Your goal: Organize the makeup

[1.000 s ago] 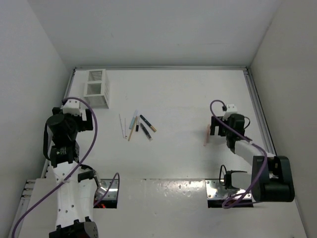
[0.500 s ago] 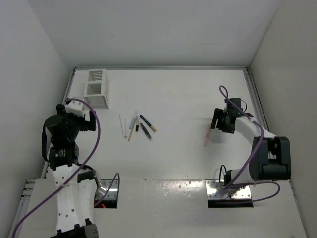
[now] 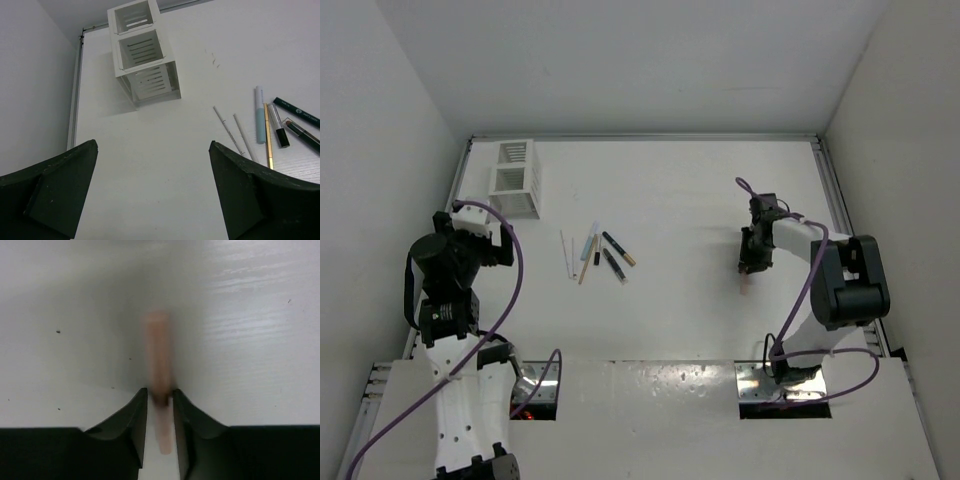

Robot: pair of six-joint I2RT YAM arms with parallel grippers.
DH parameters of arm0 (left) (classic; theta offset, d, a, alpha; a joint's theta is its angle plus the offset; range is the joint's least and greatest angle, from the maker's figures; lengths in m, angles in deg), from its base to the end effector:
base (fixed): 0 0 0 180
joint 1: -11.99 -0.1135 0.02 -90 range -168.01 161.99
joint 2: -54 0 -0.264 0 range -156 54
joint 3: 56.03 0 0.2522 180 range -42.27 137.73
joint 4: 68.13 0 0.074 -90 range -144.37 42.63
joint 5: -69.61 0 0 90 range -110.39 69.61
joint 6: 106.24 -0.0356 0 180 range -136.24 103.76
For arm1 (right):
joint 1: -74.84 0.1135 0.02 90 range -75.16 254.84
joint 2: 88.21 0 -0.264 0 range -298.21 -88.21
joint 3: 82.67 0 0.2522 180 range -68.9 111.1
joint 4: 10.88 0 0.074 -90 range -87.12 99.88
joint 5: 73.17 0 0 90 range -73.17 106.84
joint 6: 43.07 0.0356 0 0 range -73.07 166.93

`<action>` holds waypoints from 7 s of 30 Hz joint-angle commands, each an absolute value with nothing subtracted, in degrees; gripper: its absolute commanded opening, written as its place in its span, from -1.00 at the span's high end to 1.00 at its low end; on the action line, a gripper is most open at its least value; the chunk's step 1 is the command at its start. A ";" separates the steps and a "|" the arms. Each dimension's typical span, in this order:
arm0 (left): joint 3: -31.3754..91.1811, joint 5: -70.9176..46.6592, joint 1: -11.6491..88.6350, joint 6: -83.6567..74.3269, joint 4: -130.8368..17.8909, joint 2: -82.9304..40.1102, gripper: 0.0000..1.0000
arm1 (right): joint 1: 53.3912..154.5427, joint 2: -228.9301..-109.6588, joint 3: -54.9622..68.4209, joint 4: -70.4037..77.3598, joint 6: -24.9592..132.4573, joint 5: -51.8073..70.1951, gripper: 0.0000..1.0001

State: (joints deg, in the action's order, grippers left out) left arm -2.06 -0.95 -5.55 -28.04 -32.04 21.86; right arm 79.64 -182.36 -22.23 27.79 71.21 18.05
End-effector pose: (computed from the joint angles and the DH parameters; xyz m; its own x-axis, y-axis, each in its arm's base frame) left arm 0.1321 0.0293 0.3212 -0.2251 0.1311 -0.9655 0.0709 0.9905 0.1179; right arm 0.2811 0.0228 0.1324 -0.8975 0.3372 -0.2843 0.3201 0.9414 0.1060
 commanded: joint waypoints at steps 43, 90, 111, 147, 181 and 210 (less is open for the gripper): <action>7.66 34.72 14.28 -1.22 -53.49 -2.61 -0.08 | 119.58 -186.56 -0.97 -29.80 58.62 -20.61 1.00; 48.08 -6.94 4.53 -21.61 -58.06 -43.46 1.00 | 103.40 -185.59 -9.06 -4.86 54.23 -5.66 -1.00; 49.84 -4.49 -0.13 -24.34 -60.97 -59.11 0.77 | 109.82 -203.96 7.64 6.31 54.05 -0.31 -0.02; 30.61 -3.95 -0.14 -23.98 -30.48 -18.88 -0.31 | 118.70 -202.21 7.21 14.75 48.43 13.86 0.05; 19.35 37.96 1.80 -21.71 -30.98 -6.47 -0.65 | 120.53 -187.97 2.99 -8.69 48.60 1.91 1.00; 15.13 31.47 2.94 -6.76 -43.91 -6.47 -0.14 | 126.17 -190.60 6.06 -23.57 57.13 2.51 1.00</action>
State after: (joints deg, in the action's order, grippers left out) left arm 15.67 30.88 2.58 -9.87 -40.22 -7.06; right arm 125.71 -191.32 4.85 -18.55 55.38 2.75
